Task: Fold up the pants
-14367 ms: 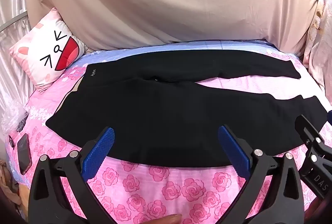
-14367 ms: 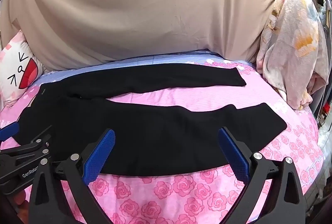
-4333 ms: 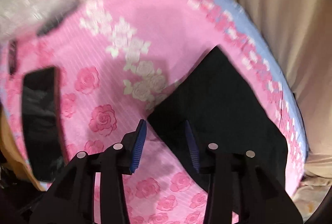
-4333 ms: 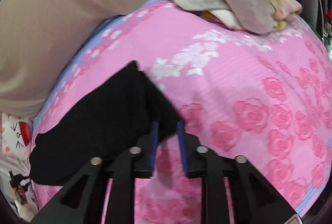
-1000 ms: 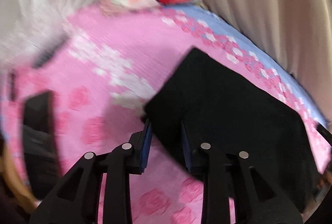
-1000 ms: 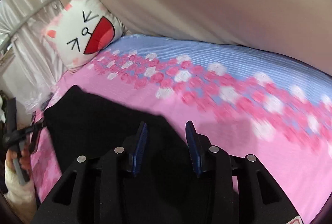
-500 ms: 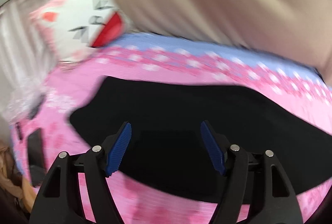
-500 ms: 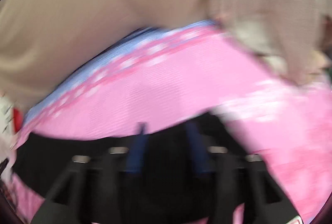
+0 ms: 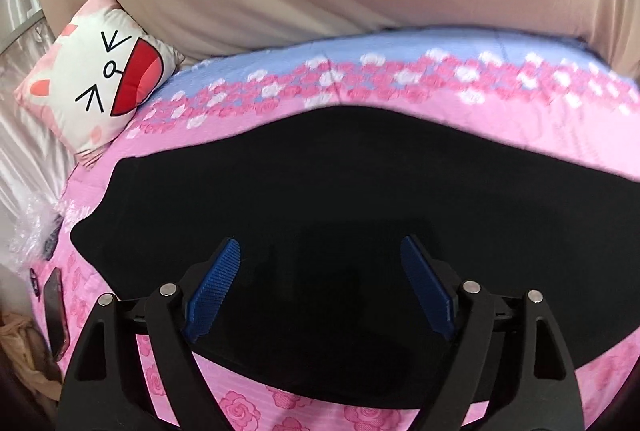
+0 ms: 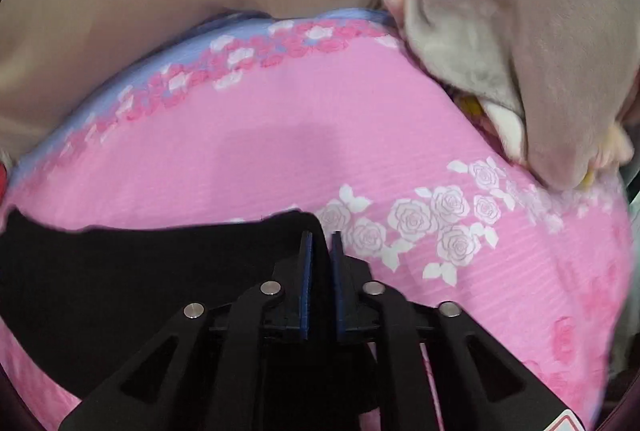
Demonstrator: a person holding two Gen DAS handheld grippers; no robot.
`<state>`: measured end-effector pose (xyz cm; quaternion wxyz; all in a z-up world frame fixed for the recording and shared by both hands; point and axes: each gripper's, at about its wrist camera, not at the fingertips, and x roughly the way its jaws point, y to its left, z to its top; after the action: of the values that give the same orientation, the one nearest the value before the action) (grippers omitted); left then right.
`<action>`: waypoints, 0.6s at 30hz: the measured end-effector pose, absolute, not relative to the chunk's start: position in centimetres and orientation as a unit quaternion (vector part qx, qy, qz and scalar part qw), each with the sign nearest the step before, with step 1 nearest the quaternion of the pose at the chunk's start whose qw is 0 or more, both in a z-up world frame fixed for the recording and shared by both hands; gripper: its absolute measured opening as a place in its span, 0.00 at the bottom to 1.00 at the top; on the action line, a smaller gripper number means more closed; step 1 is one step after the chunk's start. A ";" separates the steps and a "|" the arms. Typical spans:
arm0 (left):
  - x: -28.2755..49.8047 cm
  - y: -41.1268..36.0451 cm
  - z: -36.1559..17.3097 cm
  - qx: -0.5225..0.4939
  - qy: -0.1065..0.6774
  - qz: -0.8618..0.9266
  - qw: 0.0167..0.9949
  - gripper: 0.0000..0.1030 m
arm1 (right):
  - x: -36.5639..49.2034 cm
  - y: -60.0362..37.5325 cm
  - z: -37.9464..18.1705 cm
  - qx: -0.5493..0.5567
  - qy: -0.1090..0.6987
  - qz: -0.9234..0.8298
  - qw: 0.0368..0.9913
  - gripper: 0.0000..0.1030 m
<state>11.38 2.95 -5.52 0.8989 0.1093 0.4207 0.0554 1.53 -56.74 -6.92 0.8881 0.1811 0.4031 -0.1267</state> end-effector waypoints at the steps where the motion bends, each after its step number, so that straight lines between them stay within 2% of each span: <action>1: 11.5 2.9 -5.8 0.111 0.425 0.057 0.897 0.78 | 0.3 -56.8 -5.7 0.188 0.385 -0.136 0.893 0.16; 4: 11.5 2.9 -6.4 0.106 0.435 0.050 0.893 0.78 | -3.2 -56.4 -3.5 0.205 0.352 -0.126 0.905 0.29; 6: 11.4 2.7 -6.5 0.103 0.435 0.046 0.894 0.79 | -4.9 -56.3 -3.4 0.225 0.355 -0.128 0.899 0.45; 7: 11.3 2.5 -6.5 0.099 0.434 0.041 0.894 0.79 | -5.7 -56.1 -3.8 0.235 0.358 -0.131 0.894 0.59; 8: 11.2 2.3 -6.4 0.096 0.433 0.035 0.895 0.79 | -6.1 -56.1 -4.3 0.243 0.361 -0.132 0.891 0.64; 10: 10.7 1.5 -6.1 0.097 0.426 0.019 0.899 0.79 | -6.5 -56.5 -6.6 0.279 0.370 -0.118 0.878 0.64; 12: 10.4 0.5 -5.9 0.105 0.419 0.003 0.902 0.86 | -6.3 -56.5 -8.4 0.296 0.386 -0.118 0.865 0.64; 16: 9.5 -0.9 -5.3 0.113 0.408 -0.018 0.906 0.86 | -3.9 -56.0 -9.8 0.279 0.389 -0.120 0.870 0.65; 17: 9.4 -0.8 -5.2 0.112 0.407 -0.019 0.906 0.86 | -3.4 -55.9 -9.9 0.274 0.390 -0.126 0.870 0.56; 18: 9.1 -0.6 -5.1 0.110 0.406 -0.021 0.907 0.87 | -2.7 -55.5 -10.2 0.275 0.398 -0.118 0.867 0.42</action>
<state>9.14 -0.64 -5.09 0.9069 0.1097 0.4063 -0.0211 -2.72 -55.48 -10.15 0.8671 0.2748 0.3985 -0.1179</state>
